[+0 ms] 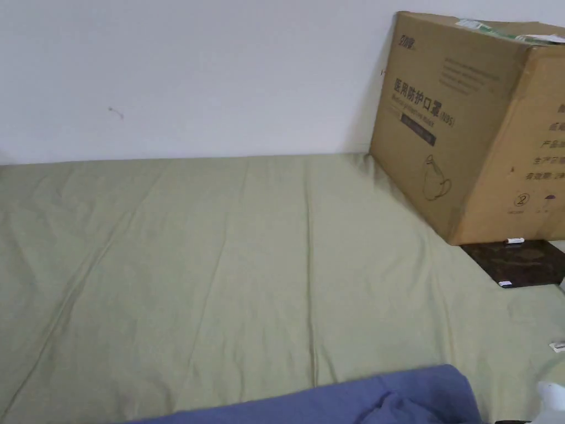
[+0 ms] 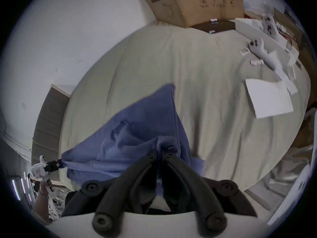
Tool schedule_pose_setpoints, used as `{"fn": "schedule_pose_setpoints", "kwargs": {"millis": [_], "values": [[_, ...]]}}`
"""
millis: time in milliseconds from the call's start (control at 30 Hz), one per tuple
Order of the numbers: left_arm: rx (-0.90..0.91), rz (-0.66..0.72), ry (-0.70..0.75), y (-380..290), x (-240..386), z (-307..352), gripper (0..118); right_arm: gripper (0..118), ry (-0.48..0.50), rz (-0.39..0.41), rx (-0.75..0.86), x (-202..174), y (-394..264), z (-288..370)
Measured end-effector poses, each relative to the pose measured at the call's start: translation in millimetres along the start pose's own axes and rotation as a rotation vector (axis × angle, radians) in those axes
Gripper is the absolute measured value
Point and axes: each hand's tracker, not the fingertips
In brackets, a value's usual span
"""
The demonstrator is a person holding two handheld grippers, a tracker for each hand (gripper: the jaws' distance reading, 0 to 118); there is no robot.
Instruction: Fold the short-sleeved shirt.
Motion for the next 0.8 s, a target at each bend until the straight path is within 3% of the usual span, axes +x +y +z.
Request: {"fn": "schedule_pose_setpoints", "kwargs": {"millis": [100, 167, 233, 267, 300, 500, 567, 633, 700, 733, 767, 800], "values": [[-0.015, 0.062, -0.034, -10.2, 0.2, 1.2, 11, 7, -0.024, -0.005, -0.01, -1.3, -3.4, -1.7], [-0.007, 0.065, -0.014, -15.2, 4.2, 5.7, 42, 38, -0.052, 0.011, -0.002, -5.3, -3.0, 2.1], [-0.005, 0.089, -0.007, -17.0, 4.2, 10.5, 87, 99, -0.093, 0.043, 0.021, -12.5, -4.3, 9.3], [0.0, 0.101, -0.015, -16.9, 6.0, 14.1, 105, 110, -0.095, 0.05, 0.035, -15.4, -3.8, 13.4], [0.01, 0.107, -0.015, -16.7, 9.8, 17.8, 114, 113, -0.085, 0.058, 0.061, -19.9, -2.7, 20.0], [0.214, 0.134, -0.024, 1.8, 53.2, 49.2, 114, 113, -0.023, 0.2, 0.183, -80.7, 1.5, 56.6], [0.283, 0.09, 0.108, 10.2, 83.3, 53.8, 114, 113, -0.031, 0.273, 0.233, -108.8, -1.1, 61.8], [0.284, 0.053, 0.204, 18.6, 108.1, 49.3, 104, 112, -0.049, 0.33, 0.285, -134.2, -7.1, 62.3], [0.275, 0.037, 0.188, 24.4, 127.6, 42.8, 100, 110, -0.06, 0.372, 0.302, -154.4, -11.0, 57.8], [0.285, 0.022, 0.166, 25.1, 128.5, 33.6, 90, 107, -0.053, 0.39, 0.303, -163.5, -12.9, 53.7], [0.291, 0.021, 0.132, 26.6, 135.2, 28.0, 67, 98, -0.049, 0.399, 0.306, -171.2, -15.0, 48.5], [0.287, 0.032, 0.124, 27.9, 140.3, 23.1, 38, 79, -0.053, 0.403, 0.308, -177.2, -17.1, 44.6]]}}
